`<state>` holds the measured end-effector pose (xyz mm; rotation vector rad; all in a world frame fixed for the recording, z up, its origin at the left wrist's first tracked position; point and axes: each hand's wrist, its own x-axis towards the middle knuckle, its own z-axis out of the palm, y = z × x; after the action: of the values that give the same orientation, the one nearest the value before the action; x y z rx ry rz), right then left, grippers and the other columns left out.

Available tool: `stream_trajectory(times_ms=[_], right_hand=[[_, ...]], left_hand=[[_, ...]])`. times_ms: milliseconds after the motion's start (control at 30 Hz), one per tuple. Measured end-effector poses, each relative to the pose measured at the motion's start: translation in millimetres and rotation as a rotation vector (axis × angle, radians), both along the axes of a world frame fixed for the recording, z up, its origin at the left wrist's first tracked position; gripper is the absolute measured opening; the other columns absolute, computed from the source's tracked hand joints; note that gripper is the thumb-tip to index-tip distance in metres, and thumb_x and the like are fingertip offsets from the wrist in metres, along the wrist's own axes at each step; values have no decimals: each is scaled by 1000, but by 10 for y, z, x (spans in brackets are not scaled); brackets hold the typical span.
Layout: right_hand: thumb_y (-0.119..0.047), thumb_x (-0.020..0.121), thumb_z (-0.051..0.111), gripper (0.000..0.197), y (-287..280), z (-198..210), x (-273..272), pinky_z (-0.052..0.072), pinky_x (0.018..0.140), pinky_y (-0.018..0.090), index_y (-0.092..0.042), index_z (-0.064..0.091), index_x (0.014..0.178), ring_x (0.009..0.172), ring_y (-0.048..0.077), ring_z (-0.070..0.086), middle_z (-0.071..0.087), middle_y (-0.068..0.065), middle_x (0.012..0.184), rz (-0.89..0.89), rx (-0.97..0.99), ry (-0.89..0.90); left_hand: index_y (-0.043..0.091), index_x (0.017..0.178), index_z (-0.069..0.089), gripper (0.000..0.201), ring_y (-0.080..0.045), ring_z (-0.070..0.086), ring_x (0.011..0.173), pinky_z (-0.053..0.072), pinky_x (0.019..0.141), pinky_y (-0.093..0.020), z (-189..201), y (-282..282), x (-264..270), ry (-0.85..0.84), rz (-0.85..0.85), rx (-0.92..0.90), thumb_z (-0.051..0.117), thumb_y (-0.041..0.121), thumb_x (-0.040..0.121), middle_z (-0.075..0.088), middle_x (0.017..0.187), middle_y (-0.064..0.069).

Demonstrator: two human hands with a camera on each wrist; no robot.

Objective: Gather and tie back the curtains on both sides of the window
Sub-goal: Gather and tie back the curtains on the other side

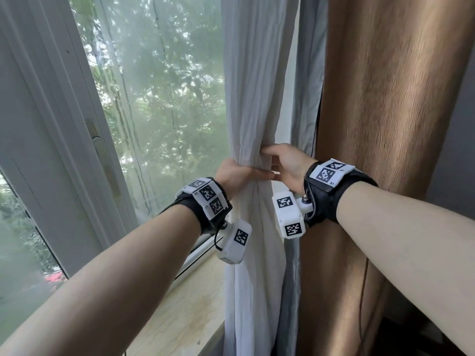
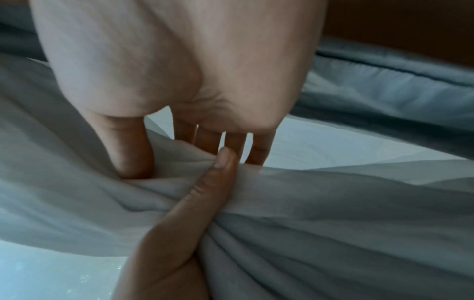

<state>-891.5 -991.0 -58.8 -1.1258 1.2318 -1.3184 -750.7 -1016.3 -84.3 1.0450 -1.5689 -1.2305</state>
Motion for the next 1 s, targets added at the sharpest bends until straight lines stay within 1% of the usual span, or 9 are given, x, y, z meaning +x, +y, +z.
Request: stream_trajectory(times_ms=[100,233,333,400,500,600,733,833,1000], right_hand=[[-16,100,57,31,24,6,3,52,63,25,-6,74,124,81,16,69,77,7,104,43,-6,-7],[-14,92,68,21,44,34,-83,55,71,32,-7,76,111,88,24,70,75,7,99,-102,-47,-43],[-27,76,86,40,2,24,-175,55,81,36,-14,70,111,98,15,60,65,0,110,-285,-44,78],[-32,67,86,61,-26,-5,-190,57,92,42,-19,64,123,112,15,54,58,-2,129,-262,13,68],[-23,78,73,48,-20,-21,-127,59,83,41,-17,69,125,120,28,61,60,8,141,-77,98,-68],[-9,90,57,38,-40,-3,-70,59,71,35,-2,72,125,101,31,70,74,15,119,-46,33,-124],[-12,78,61,47,-31,54,-51,58,96,44,-4,74,122,116,34,71,78,15,118,-47,-7,-38],[-8,90,59,36,-17,52,-72,59,87,42,-5,74,123,110,31,72,77,14,120,-48,-15,-8],[-21,72,79,41,-48,42,-163,51,70,31,-11,76,111,93,21,66,72,2,98,-253,-28,55]], left_hand=[[13,97,79,28,-13,76,85,62,86,-34,25,30,11,-31,-70,-18,85,-4,75,80,93,-1],[9,103,75,31,-30,75,97,61,93,-47,62,40,48,-89,-61,23,84,-1,74,78,102,-13],[6,108,74,36,-33,76,93,63,87,-48,67,54,45,-78,-40,77,87,2,74,79,101,-14],[8,109,75,39,-31,77,93,64,86,-47,58,62,21,-60,-93,79,89,4,72,80,101,-12],[9,114,76,47,-31,77,99,62,91,-46,28,54,-40,-60,-166,92,92,6,69,80,105,-11],[10,112,76,45,-30,77,95,63,84,-40,43,51,-69,-59,-137,93,92,9,70,80,102,-10],[10,115,76,57,-27,78,94,63,88,-42,74,40,-53,-75,-109,125,95,18,61,80,103,-8],[13,114,77,73,-23,77,97,62,91,-41,70,18,-57,-80,-26,65,95,27,45,80,105,-5],[7,108,75,54,-30,76,93,64,85,-47,63,8,-23,-87,22,57,96,8,58,78,104,-12]])
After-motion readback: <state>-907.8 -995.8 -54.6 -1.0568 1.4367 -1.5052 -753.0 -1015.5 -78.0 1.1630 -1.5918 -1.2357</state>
